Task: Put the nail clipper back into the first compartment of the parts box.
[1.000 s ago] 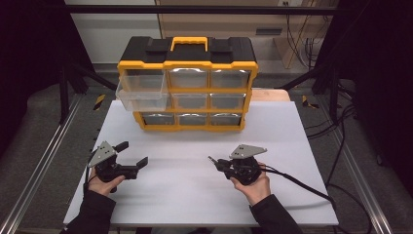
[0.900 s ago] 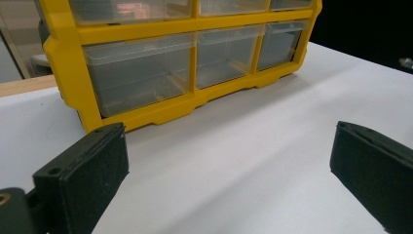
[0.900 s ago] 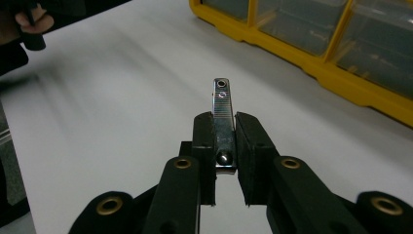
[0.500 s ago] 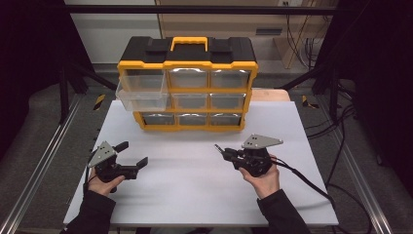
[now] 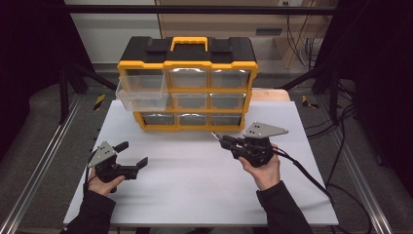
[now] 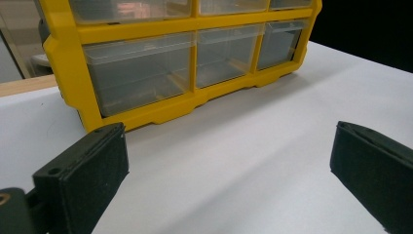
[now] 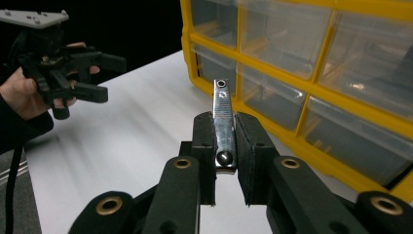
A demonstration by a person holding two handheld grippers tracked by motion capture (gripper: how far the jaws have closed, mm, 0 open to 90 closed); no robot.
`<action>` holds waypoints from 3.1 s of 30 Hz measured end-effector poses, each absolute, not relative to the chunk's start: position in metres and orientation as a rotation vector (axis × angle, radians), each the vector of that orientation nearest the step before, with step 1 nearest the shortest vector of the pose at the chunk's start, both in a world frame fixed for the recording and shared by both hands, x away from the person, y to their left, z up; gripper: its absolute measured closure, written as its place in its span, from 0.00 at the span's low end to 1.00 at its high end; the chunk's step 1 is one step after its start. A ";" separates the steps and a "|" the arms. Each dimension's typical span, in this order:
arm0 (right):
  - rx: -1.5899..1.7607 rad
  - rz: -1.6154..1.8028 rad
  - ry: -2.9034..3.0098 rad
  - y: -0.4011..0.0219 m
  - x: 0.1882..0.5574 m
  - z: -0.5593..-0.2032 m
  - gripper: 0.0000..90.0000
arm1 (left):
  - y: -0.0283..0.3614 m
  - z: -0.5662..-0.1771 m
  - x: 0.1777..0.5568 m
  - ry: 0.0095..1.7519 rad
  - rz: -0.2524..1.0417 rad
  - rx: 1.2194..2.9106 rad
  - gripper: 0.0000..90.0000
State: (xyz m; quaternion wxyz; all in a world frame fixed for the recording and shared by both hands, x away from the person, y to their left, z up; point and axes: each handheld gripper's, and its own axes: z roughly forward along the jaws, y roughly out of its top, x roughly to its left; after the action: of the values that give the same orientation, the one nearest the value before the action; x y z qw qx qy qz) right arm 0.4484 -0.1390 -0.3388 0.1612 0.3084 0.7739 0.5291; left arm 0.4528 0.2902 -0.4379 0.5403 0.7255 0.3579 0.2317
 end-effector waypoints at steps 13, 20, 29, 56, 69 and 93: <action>0.831 1.558 2.190 -0.130 0.454 -0.312 0.88 | 0.291 -0.438 0.453 0.851 0.549 1.724 0.00; 0.791 1.574 2.174 -0.122 0.458 -0.293 0.88 | 0.290 -0.439 0.453 0.851 0.547 1.727 0.00; 0.753 1.601 2.153 -0.108 0.465 -0.272 0.88 | 0.289 -0.439 0.453 0.848 0.545 1.728 0.00; 0.708 1.630 2.144 -0.063 0.503 -0.237 0.88 | 0.289 -0.439 0.453 0.847 0.539 1.729 0.00; 0.689 1.624 2.158 -0.042 0.519 -0.226 0.88 | 0.290 -0.440 0.454 0.847 0.539 1.737 0.00; 0.668 1.582 2.197 0.000 0.545 -0.211 0.88 | 0.289 -0.440 0.454 0.846 0.537 1.735 0.00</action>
State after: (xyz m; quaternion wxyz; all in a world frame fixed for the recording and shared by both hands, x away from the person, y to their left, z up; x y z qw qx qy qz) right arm 0.5449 0.0004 -0.2111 0.1756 0.2359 0.7756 0.5586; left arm 0.4538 0.2893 -0.4402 0.5389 0.7295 0.3555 0.2258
